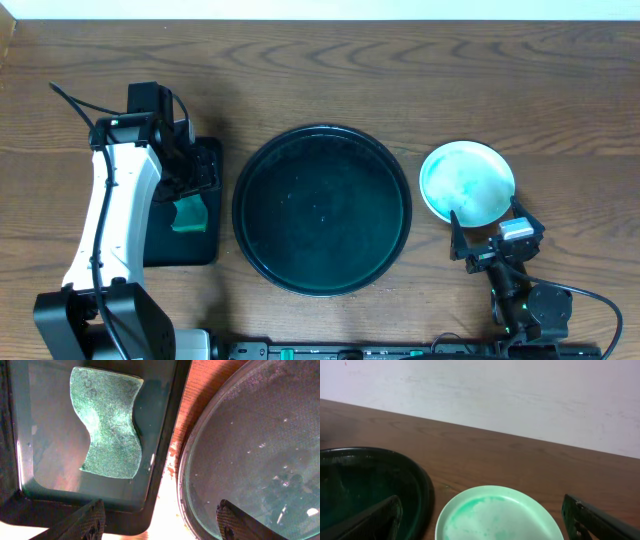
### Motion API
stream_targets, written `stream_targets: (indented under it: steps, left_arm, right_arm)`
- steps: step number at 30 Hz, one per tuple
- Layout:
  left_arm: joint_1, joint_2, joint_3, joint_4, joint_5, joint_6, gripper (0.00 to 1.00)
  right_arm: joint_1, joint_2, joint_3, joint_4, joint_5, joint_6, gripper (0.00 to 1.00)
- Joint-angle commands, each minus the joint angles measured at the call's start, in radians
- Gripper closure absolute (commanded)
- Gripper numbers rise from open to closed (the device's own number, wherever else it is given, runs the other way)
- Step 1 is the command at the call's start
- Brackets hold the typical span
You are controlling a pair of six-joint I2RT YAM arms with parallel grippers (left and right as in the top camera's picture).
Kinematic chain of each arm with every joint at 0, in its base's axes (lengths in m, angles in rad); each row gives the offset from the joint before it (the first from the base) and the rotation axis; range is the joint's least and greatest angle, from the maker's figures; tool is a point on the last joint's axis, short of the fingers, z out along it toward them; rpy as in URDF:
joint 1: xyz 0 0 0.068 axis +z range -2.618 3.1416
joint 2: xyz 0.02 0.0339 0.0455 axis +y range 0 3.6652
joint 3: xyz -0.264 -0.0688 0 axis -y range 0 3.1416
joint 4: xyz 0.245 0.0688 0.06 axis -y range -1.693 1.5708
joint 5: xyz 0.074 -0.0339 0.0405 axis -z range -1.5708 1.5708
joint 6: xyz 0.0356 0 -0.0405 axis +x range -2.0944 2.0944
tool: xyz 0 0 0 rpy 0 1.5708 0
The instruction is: Clean dirty plates on tray and stack at the side
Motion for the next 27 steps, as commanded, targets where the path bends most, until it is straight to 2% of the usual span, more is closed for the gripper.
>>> stream_targets:
  steps: [1,6,9,17,22,27]
  left_arm:
    - [0.004,0.004,0.0,-0.004,0.001,0.009,0.28]
    - [0.004,0.004,0.0,-0.004,-0.007,0.014,0.28]
    - [0.004,0.004,0.0,-0.002,-0.073,0.021,0.28]
    - [-0.003,-0.047,-0.007,0.045,-0.061,0.017,0.28]
    - [-0.057,-0.208,-0.119,0.342,-0.055,0.018,0.28]
    - [-0.093,-0.423,-0.366,0.709,-0.055,0.021,0.28]
  right_arm:
    - [-0.01,-0.009,-0.002,-0.003,-0.009,-0.01,0.01]
    - [-0.01,-0.009,-0.002,-0.003,-0.008,-0.01,0.01]
    - [-0.01,-0.009,-0.002,-0.003,-0.009,-0.01,0.01]
    - [-0.01,-0.009,-0.002,-0.003,-0.009,-0.01,0.01]
    - [-0.01,-0.009,-0.002,-0.003,-0.008,-0.01,0.01]
    - [-0.01,-0.009,-0.002,-0.003,-0.009,-0.01,0.01]
